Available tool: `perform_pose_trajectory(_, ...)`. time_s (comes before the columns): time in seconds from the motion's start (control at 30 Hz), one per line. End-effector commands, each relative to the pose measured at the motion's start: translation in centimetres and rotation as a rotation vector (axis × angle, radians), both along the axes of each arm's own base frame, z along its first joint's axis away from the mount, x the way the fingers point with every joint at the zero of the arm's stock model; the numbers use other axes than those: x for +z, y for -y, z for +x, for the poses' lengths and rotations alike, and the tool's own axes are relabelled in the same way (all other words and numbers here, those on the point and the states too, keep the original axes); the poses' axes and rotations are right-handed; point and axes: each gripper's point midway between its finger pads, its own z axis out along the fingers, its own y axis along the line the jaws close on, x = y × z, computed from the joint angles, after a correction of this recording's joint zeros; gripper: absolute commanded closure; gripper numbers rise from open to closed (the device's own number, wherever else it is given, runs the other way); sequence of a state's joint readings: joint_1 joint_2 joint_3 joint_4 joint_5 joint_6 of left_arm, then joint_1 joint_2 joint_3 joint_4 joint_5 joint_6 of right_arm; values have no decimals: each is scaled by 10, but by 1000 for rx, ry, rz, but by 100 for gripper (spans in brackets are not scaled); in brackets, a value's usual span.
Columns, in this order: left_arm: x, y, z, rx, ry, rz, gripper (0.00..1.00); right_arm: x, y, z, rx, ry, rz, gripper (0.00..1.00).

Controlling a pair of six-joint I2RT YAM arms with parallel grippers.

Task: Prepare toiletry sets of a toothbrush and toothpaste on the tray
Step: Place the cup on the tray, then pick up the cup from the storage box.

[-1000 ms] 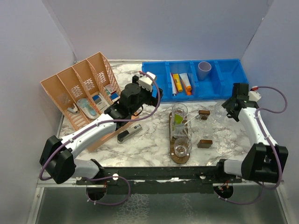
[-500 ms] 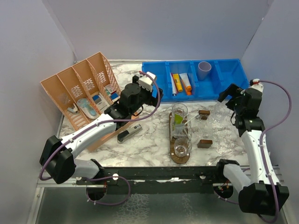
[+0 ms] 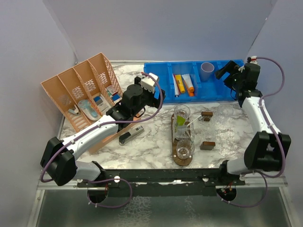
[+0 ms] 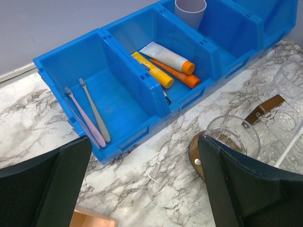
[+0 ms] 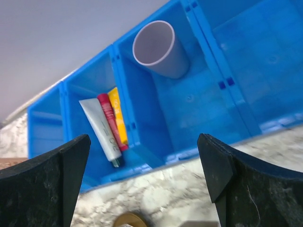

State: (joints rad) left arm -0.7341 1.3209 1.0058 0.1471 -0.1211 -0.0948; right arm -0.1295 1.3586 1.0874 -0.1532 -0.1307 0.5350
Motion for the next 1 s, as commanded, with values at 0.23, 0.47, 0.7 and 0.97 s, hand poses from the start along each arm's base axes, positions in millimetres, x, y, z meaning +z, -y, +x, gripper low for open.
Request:
perform_pose_trajectory(0.23, 21, 1, 6, 8, 44, -20, 2, -23, -16, 100, 33, -85, 262, 2)
perform_pose_trajectory(0.47, 19, 2, 7, 7, 39, -18, 2, -61, -8, 128, -20, -188, 293, 2)
perform_pose_trajectory(0.7, 18, 3, 6, 1, 34, -21, 2, -101, -7, 148, -124, -295, 282, 7)
perform_pose_trajectory(0.97, 19, 4, 6, -1, 34, -24, 2, -129, -10, 166, -345, -386, 307, 37)
